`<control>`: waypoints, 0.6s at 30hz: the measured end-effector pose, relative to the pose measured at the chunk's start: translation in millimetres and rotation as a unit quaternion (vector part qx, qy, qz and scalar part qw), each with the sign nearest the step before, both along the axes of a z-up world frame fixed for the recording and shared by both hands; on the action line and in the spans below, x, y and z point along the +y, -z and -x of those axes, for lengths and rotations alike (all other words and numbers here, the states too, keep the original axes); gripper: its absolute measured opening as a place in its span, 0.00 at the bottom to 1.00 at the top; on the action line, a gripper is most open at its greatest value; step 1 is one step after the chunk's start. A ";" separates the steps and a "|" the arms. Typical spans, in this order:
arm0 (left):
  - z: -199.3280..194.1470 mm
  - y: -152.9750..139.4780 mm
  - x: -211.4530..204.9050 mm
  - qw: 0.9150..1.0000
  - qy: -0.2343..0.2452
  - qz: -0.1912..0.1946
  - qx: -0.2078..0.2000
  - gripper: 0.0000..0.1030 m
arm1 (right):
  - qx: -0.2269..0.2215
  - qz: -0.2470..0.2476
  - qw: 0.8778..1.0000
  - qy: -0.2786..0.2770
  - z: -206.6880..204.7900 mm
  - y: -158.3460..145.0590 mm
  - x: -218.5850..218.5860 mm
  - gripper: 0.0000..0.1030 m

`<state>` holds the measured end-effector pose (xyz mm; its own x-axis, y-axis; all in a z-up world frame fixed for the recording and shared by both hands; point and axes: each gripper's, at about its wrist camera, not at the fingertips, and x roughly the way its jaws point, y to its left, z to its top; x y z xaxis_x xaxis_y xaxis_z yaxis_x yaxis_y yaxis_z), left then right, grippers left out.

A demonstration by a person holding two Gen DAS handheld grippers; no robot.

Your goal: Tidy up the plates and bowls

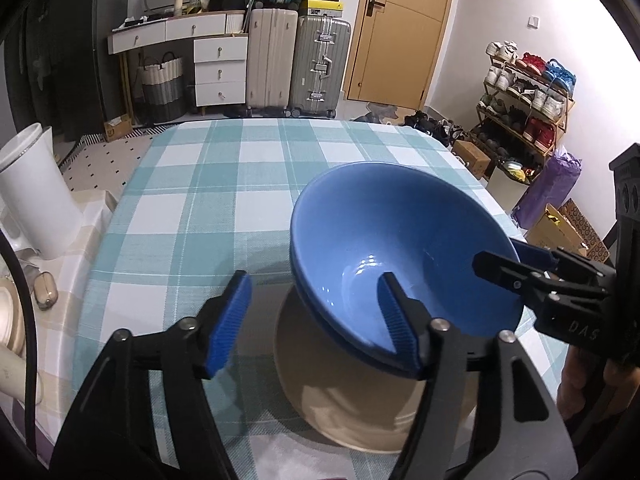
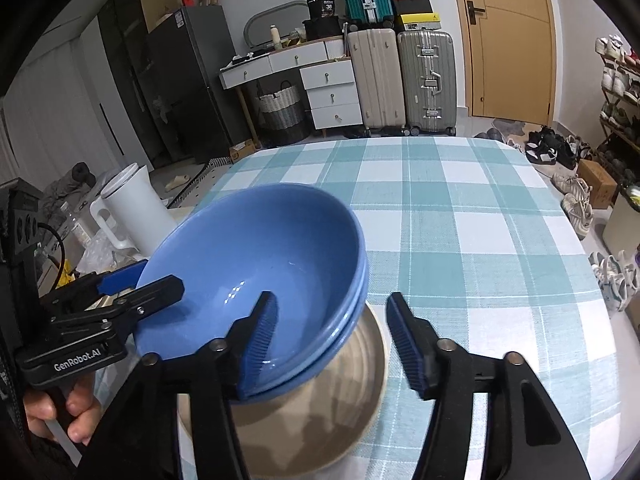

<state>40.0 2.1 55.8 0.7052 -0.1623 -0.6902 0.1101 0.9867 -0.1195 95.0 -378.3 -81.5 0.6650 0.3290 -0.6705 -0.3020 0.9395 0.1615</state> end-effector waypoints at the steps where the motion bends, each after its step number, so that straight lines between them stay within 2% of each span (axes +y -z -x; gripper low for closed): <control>1: 3.1 -1.2 0.6 1.000 0.000 -0.003 -0.002 0.72 | -0.002 -0.002 1.000 -0.002 2.0 -1.2 -1.5 0.67; 4: 12.8 -6.7 2.4 1.000 0.003 -0.006 -0.018 0.77 | -0.011 -0.010 1.000 -0.008 8.9 -5.7 -7.2 0.78; 5: 16.4 -9.1 3.1 1.000 0.005 -0.007 -0.023 0.78 | -0.017 -0.012 1.000 -0.010 11.1 -7.3 -9.0 0.84; 8: 27.0 -16.2 5.8 0.999 0.009 -0.010 -0.036 0.93 | -0.052 -0.009 0.998 -0.023 20.5 -11.6 -12.7 0.97; 9: 30.7 -18.5 7.1 0.999 0.008 -0.010 -0.041 0.99 | -0.067 -0.005 0.997 -0.029 23.9 -12.6 -14.1 0.99; 12: 43.8 -24.6 13.5 0.998 0.011 -0.005 -0.065 0.99 | -0.104 -0.001 0.994 -0.046 35.5 -14.3 -19.4 0.99; 18: 72.3 -24.0 28.5 0.995 0.004 0.001 -0.102 0.99 | -0.143 -0.008 0.987 -0.072 59.7 -11.9 -31.3 0.99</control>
<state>-32.3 30.5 79.8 0.8288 -0.1697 -0.5331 0.1395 0.9855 -0.0968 35.3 -409.6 -69.6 0.7711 0.4438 -0.4566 -0.4683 0.8811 0.0655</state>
